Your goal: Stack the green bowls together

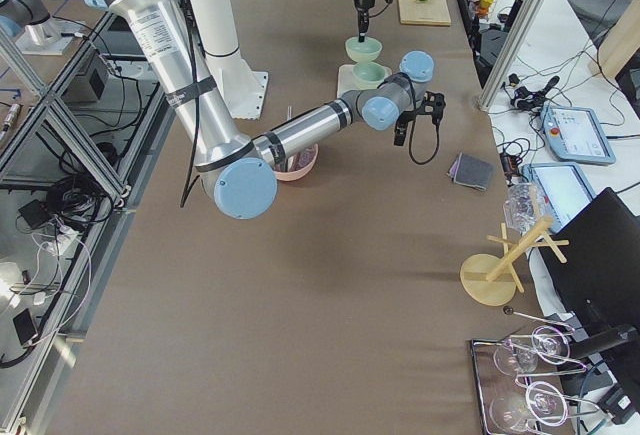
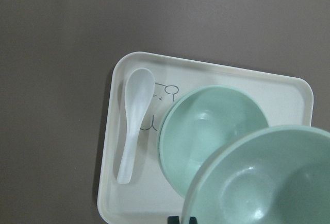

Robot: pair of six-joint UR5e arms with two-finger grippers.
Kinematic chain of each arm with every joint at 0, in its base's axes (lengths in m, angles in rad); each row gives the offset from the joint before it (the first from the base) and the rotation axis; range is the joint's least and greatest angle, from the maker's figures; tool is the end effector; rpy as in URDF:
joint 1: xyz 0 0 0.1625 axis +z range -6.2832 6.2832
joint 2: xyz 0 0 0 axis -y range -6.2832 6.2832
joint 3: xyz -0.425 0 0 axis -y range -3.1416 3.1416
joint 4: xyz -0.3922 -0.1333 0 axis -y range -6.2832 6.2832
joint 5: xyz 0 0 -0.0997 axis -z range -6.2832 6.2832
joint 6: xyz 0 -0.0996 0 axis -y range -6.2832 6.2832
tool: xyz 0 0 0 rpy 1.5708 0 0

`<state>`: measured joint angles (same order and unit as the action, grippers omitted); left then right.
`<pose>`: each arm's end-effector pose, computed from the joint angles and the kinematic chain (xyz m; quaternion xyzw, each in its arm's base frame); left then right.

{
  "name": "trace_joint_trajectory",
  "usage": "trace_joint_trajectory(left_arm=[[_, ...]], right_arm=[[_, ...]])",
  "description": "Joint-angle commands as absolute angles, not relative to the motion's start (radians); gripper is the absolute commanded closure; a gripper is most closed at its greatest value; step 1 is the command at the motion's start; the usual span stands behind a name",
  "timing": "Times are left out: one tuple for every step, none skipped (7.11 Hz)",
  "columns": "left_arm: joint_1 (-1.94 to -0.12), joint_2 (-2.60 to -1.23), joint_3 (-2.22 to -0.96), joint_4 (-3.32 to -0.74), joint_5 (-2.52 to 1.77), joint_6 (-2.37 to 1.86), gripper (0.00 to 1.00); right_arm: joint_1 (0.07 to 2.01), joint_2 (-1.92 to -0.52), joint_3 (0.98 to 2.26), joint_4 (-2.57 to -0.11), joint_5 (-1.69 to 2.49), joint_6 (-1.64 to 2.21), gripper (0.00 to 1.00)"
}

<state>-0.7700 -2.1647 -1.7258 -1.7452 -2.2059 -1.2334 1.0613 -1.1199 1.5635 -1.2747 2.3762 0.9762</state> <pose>0.4144 -0.5052 0.2165 -0.0153 0.5069 -0.0467 0.8606 -0.2680 -0.6058 0.3605 -0.0022 -0.4941 0.0605 0.8673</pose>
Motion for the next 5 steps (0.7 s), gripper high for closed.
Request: trace_joint_trajectory(left_arm=[[-0.765, -2.184, -1.700, -1.753, -2.203, -1.232, 1.00], [-0.765, -2.195, -1.678, -1.756, -2.203, -1.232, 1.00], [-0.767, -2.195, -1.674, -1.787, -2.203, -1.232, 0.89], [-0.765, -2.195, -1.648, -1.822, -2.200, -1.233, 0.04], [-0.768, -2.195, -1.637, -1.851, -2.182, -1.236, 0.02]], right_arm=[[1.084, -1.143, 1.568, -1.275, 2.381, 0.939, 0.00], [1.088, -1.161, 1.571, -1.275, 2.381, 0.916, 0.00], [1.097, -1.161, 1.572, -1.275, 2.385, 0.916, 0.00], [1.097, -1.161, 1.572, -1.275, 2.385, 0.916, 0.00], [1.097, -1.163, 1.572, -1.275, 2.385, 0.916, 0.00]])
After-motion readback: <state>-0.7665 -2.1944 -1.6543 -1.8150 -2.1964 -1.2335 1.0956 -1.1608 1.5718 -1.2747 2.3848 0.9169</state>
